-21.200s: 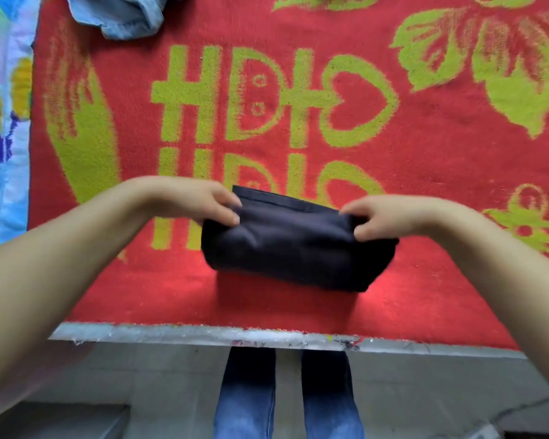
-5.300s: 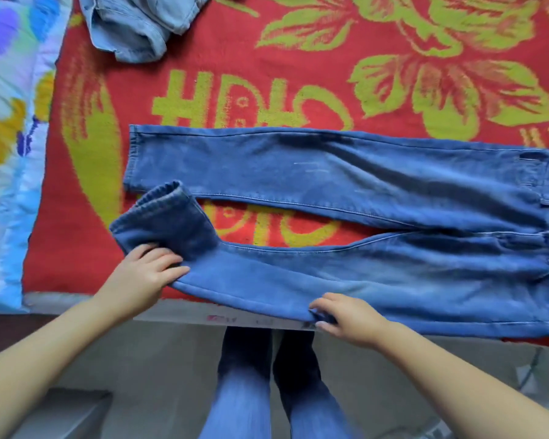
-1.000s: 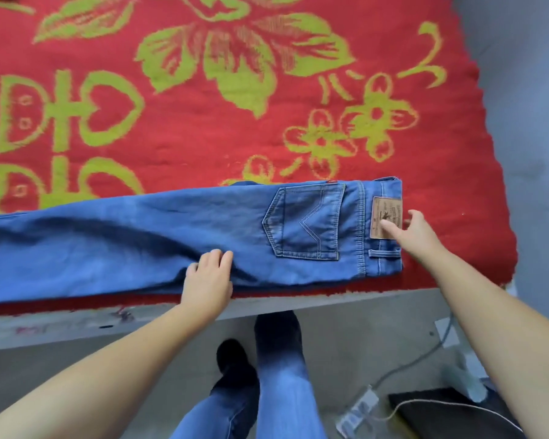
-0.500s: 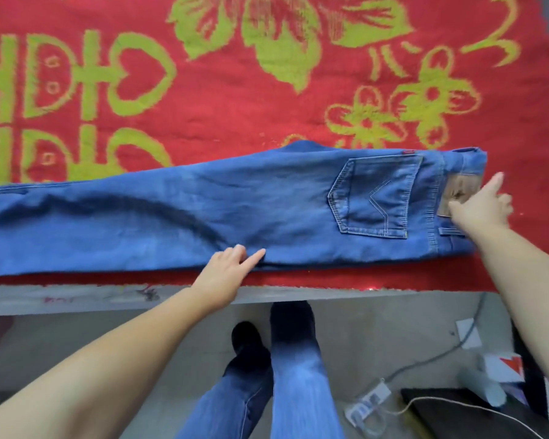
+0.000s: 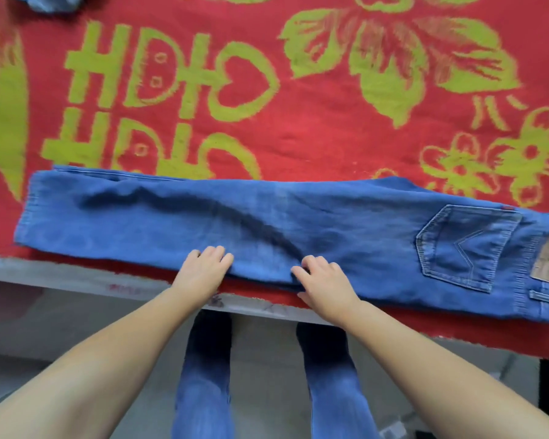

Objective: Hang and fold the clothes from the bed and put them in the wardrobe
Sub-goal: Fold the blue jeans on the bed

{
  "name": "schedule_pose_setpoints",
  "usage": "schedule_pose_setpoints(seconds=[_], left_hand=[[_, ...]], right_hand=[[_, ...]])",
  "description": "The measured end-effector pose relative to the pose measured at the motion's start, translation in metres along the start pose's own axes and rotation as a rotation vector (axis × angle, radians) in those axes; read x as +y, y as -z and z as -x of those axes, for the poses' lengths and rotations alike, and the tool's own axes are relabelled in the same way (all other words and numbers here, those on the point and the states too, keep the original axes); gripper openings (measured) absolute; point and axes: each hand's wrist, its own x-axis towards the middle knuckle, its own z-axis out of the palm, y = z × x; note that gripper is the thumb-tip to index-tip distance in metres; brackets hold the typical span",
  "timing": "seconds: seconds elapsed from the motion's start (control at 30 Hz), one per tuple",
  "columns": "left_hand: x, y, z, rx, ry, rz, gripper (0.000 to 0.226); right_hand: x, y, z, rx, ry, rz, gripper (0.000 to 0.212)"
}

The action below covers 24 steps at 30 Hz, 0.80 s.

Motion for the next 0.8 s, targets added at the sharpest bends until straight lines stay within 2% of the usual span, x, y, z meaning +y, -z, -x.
schedule_pose_setpoints(seconds=[0.1, 0.17, 0.23, 0.3, 0.37, 0.4, 0.5, 0.57, 0.63, 0.67, 0.7, 0.77, 0.8], left_hand=[[-0.029, -0.004, 0.004, 0.206, -0.222, 0.011, 0.026], [-0.044, -0.009, 0.016, 0.259, -0.287, 0.01, 0.025], [-0.058, -0.02, 0.029, 0.201, -0.305, 0.043, 0.03], [-0.075, -0.03, 0.042, 0.124, -0.264, 0.187, 0.039], [-0.1, -0.031, 0.05, 0.168, -0.114, 0.366, 0.029], [-0.116, -0.027, 0.053, 0.224, 0.033, 0.458, 0.032], [-0.184, -0.016, 0.063, 0.352, 0.607, 0.597, 0.036], [-0.237, -0.018, 0.069, 0.369, 0.943, 0.647, 0.05], [-0.287, -0.025, 0.068, 0.295, 1.159, 0.822, 0.051], [-0.305, -0.03, 0.066, 0.229, 1.206, 0.933, 0.046], [-0.317, -0.034, 0.064, 0.15, 1.204, 1.01, 0.042], [-0.328, -0.036, 0.061, 0.058, 1.124, 1.061, 0.04], [-0.329, -0.034, 0.059, 0.073, 1.068, 1.109, 0.036]], right_hand=[[-0.014, -0.005, -0.013, -0.071, -0.112, 0.082, 0.048], [-0.024, -0.007, -0.016, -0.097, -0.177, 0.114, 0.046], [-0.039, -0.001, -0.023, -0.183, -0.245, 0.168, 0.043], [-0.058, 0.012, -0.034, -0.348, -0.317, 0.198, 0.029], [-0.071, 0.024, -0.05, -0.432, -0.3, 0.189, 0.02], [-0.079, 0.029, -0.06, -0.403, -0.266, 0.154, 0.018], [-0.111, 0.042, -0.102, -0.152, -0.181, 0.015, 0.01], [-0.132, 0.05, -0.141, -0.029, -0.164, -0.105, 0.027], [-0.148, 0.063, -0.186, 0.155, -0.128, -0.127, 0.04], [-0.154, 0.072, -0.208, 0.213, -0.125, -0.111, 0.042], [-0.157, 0.075, -0.226, 0.166, -0.147, -0.103, 0.043], [-0.158, 0.08, -0.256, -0.035, -0.206, -0.088, 0.044], [-0.158, 0.081, -0.265, -0.157, -0.241, -0.077, 0.043]])
